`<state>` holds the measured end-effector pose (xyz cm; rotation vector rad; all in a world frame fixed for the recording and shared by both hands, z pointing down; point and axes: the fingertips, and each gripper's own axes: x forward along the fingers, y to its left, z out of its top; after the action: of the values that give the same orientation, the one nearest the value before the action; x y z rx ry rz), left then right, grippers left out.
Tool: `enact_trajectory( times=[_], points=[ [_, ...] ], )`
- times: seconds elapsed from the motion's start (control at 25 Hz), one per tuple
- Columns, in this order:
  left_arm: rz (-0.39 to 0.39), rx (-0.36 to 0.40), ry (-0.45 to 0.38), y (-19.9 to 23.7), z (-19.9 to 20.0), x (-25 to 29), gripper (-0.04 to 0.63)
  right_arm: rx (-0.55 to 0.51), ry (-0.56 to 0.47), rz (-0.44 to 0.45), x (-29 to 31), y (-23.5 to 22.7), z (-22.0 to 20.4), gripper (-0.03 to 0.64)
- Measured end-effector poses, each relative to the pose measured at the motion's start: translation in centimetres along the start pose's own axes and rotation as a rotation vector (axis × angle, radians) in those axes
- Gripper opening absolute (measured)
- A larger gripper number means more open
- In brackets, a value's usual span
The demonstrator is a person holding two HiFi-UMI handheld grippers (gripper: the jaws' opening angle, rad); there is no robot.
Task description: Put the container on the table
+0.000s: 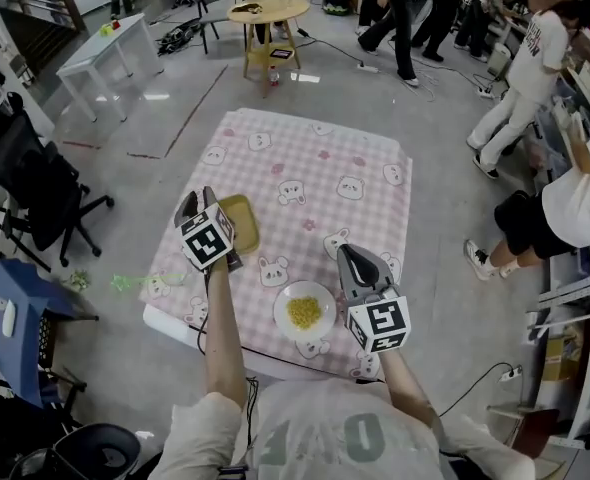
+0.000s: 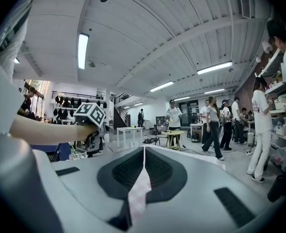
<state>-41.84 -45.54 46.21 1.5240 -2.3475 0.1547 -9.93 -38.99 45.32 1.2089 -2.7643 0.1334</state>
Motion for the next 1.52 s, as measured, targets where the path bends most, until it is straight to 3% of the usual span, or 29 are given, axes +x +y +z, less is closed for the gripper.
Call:
enact_trajectory(
  times=[0.2,0.4,0.6,0.84,1.52],
  points=[
    [-0.085,0.019,-0.201,-3.2,5.3,-6.0,0.069,-0.012,-0.015,-0.003,0.7,-0.2,0.8,0.031],
    [-0.157,0.100,-0.330,-7.3,5.6,-11.9,0.032,0.014,-0.021,-0.022,1.1,-0.7,1.1,0.031],
    [-0.212,0.105,-0.329,-10.3,1.8,-15.3,0.028,0.041,-0.019,-0.052,0.7,-1.1,0.8,0.029],
    [-0.276,0.120,-0.267,-12.3,-1.8,-16.6,0.028,0.059,0.003,-0.061,0.1,-1.0,0.3,0.029],
    [-0.214,0.093,-0.218,-9.0,-3.8,-15.6,0.028,0.063,0.024,-0.073,-0.2,-0.5,-1.4,0.029]
  ],
)
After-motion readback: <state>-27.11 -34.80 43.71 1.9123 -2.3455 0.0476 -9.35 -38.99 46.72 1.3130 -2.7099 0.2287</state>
